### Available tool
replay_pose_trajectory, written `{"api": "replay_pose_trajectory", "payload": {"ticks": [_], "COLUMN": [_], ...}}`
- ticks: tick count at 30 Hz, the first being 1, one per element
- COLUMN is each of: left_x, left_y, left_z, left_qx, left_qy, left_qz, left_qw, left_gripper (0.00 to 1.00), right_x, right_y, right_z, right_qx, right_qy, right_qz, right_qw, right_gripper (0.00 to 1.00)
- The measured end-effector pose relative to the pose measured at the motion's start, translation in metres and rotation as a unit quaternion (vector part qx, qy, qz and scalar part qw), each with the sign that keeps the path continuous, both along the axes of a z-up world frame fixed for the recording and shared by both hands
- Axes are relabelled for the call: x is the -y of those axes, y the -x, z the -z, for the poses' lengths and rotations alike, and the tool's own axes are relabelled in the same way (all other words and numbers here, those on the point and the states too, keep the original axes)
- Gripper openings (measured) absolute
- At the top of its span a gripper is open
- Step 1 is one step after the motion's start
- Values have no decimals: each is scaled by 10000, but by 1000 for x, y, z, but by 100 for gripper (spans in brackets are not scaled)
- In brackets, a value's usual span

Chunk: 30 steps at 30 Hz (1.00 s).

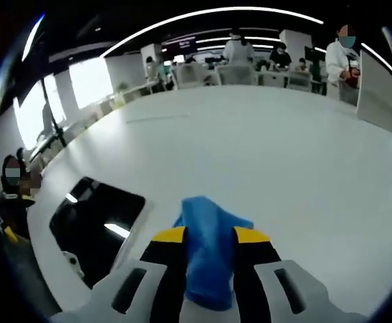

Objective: Wipe the mirror surface with the cleaning cloth until all visible marks leave the cleaned area.

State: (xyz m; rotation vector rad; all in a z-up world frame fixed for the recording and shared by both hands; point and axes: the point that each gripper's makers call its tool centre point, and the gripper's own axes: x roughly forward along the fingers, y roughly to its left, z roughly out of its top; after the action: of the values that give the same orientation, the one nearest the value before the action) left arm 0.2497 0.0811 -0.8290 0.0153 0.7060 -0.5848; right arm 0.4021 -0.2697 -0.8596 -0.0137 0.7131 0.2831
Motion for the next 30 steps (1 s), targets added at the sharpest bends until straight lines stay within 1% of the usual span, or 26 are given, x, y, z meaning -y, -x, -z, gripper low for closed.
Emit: {"api": "replay_pose_trajectory", "payload": {"ticks": [2,3,4,5,7,8,9,14,17,20,21,24,30], "left_x": [0,-1,-1,-1,-1,-1,-1,0,-1,-1,-1,-1,-1], "left_y": [0,0,-1,-1,-1,0,0,0,0,-1,-1,-1,0], "left_z": [0,0,0,-1,-1,-1,-1,-1,-1,-1,-1,-1,-1], "left_qx": [-3,4,8,10,12,13,14,15,14,12,13,16,18], "left_qy": [4,13,23,31,33,29,24,28,23,27,29,30,8], "left_qz": [-6,-28,-39,-50,-49,-46,-45,-47,-62,-71,-70,-61,-25], "left_qw": [10000,10000,10000,10000,10000,10000,10000,10000,10000,10000,10000,10000,10000], "left_gripper": [99,99,99,99,99,99,99,99,99,99,99,99,99], "right_x": [-2,-5,-4,-3,-9,-10,-8,-4,-3,-2,-2,-5,-6], "right_y": [-1,0,1,3,7,8,7,6,6,5,5,3,-4], "right_z": [1,0,3,7,12,13,13,12,11,7,4,-9,-29], "right_qx": [-42,-36,-78,-169,-285,-277,-191,-312,-366,-394,-410,-355,-202], "right_qy": [8,80,302,445,452,527,639,553,538,336,213,-11,-116], "right_qz": [14,-13,-109,-165,-195,-254,-270,-53,-34,100,220,302,285], "right_qw": [10000,10000,9995,9987,9984,9979,9974,9980,9979,9986,9987,9989,9993], "right_gripper": [19,17,14,11,8,8,7,2,2,2,2,1,1]}}
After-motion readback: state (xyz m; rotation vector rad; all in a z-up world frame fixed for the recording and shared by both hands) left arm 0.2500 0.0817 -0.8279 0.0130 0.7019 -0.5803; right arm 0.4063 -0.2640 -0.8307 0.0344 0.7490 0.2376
